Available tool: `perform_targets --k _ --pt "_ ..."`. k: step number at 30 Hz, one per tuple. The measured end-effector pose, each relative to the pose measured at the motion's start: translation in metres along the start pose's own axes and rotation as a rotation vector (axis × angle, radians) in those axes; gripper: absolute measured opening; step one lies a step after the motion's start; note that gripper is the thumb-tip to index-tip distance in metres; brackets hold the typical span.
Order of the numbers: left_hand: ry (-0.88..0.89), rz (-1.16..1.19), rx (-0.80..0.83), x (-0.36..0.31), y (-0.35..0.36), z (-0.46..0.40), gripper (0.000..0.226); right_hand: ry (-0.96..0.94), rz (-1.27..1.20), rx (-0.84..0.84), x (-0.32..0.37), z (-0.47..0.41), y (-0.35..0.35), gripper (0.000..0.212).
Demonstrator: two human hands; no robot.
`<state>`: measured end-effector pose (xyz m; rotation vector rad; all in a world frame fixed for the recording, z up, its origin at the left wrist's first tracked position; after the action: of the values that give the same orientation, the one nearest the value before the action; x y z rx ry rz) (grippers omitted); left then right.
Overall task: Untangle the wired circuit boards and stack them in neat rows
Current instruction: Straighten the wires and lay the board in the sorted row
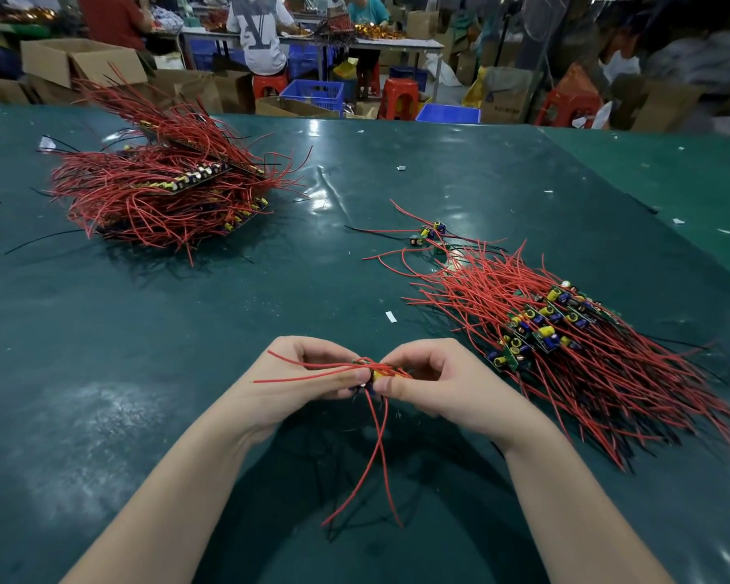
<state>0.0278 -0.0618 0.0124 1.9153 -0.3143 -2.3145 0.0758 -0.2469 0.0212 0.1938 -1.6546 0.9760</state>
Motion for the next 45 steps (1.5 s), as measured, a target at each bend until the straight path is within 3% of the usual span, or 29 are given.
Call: perform_targets --k 10,19,25,31,33,36,38,40,45 --pt "-0.074 0.136 0.050 -0.003 0.001 0.002 0.028 0.017 -0.101 0.090 -0.001 0.002 -0.002 0.008" --pt "-0.116 0.202 0.160 -0.004 0.000 0.004 0.017 0.029 -0.131 0.166 0.003 0.003 -0.002 0.023" --pt "-0.208 0.314 0.295 -0.002 0.003 0.004 0.047 0.010 -0.242 0.270 0.006 0.008 -0.003 0.008" --pt "-0.225 0.340 0.343 -0.001 0.005 0.006 0.048 -0.019 -0.257 0.324 0.008 0.010 -0.005 0.006" --pt "-0.239 0.402 0.278 -0.004 0.005 0.008 0.041 -0.020 -0.267 0.351 0.008 0.010 -0.006 0.007" --pt "-0.260 0.592 0.027 -0.007 0.001 0.005 0.018 0.010 -0.254 0.323 0.005 0.010 -0.008 0.008" --pt "-0.232 0.747 -0.066 -0.011 -0.003 0.002 0.025 0.045 -0.257 0.279 0.002 0.008 -0.009 0.006" --pt "-0.134 0.857 -0.150 -0.015 -0.011 -0.002 0.035 0.091 -0.246 0.225 -0.001 0.006 -0.010 0.005" --pt "0.143 1.118 -0.440 -0.021 -0.036 -0.007 0.020 0.334 -0.172 -0.068 -0.018 -0.004 -0.011 0.007"
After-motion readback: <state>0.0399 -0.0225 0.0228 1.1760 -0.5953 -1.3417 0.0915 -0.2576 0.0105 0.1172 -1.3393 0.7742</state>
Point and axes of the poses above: each hand's wrist, its own z-axis away from the middle knuckle, its own y-axis out of the palm, x = y × z, the point moved 2 cm from there along -z, towards the middle knuckle, and after that the axes turned 12 degrees about z, right-handed, at the moved point
